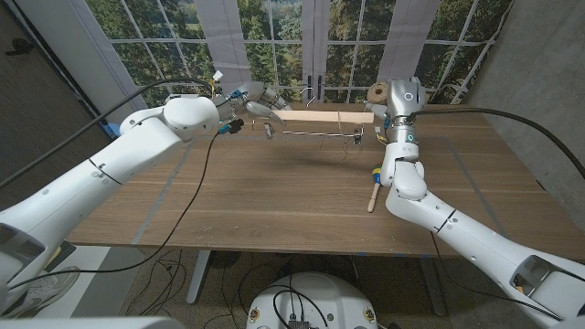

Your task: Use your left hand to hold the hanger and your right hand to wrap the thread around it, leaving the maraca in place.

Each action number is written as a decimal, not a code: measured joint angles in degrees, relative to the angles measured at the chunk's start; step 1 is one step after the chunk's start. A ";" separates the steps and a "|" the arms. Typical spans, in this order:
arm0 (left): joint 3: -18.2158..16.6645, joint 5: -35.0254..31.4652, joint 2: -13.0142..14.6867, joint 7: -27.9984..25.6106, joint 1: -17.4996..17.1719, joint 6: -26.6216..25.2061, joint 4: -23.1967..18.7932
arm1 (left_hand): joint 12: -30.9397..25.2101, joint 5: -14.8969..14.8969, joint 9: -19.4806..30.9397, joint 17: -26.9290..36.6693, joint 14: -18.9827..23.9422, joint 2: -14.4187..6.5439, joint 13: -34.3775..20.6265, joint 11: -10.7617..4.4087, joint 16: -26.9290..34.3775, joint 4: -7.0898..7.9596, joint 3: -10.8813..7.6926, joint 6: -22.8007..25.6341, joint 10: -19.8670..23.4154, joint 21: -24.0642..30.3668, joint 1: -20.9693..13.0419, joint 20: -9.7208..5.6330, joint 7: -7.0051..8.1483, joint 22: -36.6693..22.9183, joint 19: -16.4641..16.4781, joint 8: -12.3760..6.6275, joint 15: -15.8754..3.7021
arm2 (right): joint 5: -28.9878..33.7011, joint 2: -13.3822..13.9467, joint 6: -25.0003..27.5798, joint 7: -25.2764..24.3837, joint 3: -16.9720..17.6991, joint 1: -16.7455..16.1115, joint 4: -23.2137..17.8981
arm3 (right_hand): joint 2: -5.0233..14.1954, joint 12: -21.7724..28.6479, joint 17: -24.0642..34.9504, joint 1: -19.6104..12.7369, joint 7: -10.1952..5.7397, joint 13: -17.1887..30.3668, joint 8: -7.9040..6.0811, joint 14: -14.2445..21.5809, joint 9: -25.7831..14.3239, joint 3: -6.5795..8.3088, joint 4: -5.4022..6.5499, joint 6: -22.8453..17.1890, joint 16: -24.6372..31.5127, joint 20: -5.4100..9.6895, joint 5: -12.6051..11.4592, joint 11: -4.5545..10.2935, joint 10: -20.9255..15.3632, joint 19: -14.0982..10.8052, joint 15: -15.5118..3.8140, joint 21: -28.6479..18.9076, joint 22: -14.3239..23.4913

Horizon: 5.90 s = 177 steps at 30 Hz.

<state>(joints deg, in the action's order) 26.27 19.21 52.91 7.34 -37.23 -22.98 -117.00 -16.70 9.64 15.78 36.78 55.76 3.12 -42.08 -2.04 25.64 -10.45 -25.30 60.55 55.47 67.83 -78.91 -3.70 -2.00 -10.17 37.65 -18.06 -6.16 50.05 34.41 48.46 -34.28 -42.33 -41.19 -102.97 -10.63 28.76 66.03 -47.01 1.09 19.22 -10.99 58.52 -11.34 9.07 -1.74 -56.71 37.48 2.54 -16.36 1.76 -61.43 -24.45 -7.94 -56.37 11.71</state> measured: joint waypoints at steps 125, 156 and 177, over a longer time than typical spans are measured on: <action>14.01 -26.27 -16.78 -11.22 11.25 -5.59 10.70 | 1.66 -0.22 2.26 0.00 0.19 -0.81 -0.63 0.30 -0.67 -0.23 -0.24 0.39 0.31 0.44 -0.55 0.00 0.06 0.00 0.00 1.28 -0.20 | 46.29 -18.10 -46.32 105.73 22.03 -17.52 -44.08 | -0.30 -4.23 0.25 -0.30 -1.13 0.07 0.45 1.35 0.43 -1.78 1.38 -1.11 -4.10 -0.19 -1.25 1.66 -1.22 2.87 -1.52 -1.75 -1.05; 8.13 -16.11 -22.38 -17.03 8.09 7.22 17.72 | 1.88 -0.07 2.45 -0.01 0.81 -0.71 -0.63 0.10 -0.68 -0.23 -0.23 0.92 0.73 0.89 -0.77 0.00 0.30 0.01 0.00 1.51 -0.20 | 44.20 -34.95 -61.78 112.05 29.92 -21.11 -30.24 | -0.68 -5.37 -0.10 -0.68 -1.14 1.61 0.66 1.61 0.42 -1.74 1.88 -1.11 -5.32 -0.09 -1.27 1.22 -2.08 2.96 -1.68 -1.74 -1.32; 5.48 -2.04 -20.65 -6.72 8.75 7.65 19.00 | 2.09 -0.12 2.47 0.12 0.81 -0.80 -0.79 0.31 -0.68 -0.23 -0.23 0.97 0.93 0.89 -0.98 0.00 0.24 0.00 0.00 1.94 -0.20 | 33.61 -11.88 -32.13 99.00 26.10 -18.71 -22.33 | -0.98 -5.79 0.43 -0.98 -1.54 1.62 0.38 2.17 0.41 -1.51 2.12 -1.51 -5.32 -0.09 -1.27 1.21 -2.65 3.40 -1.71 -1.74 -1.31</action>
<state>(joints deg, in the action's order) 31.75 17.17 32.26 0.62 -28.47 -15.33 -98.00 -14.61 9.52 18.25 36.90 56.57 2.32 -42.87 -1.73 24.96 -10.68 -25.53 61.52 56.40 68.72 -79.89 -3.70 -1.76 -10.16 37.65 -16.11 -6.36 83.66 22.52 16.32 64.71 -16.23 -59.90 -125.30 -11.61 22.97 66.46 -47.99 -0.45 20.84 -10.61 60.70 -10.93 7.56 0.38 -58.22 32.16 2.46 -17.63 2.97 -64.08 -21.05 -9.65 -58.12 10.39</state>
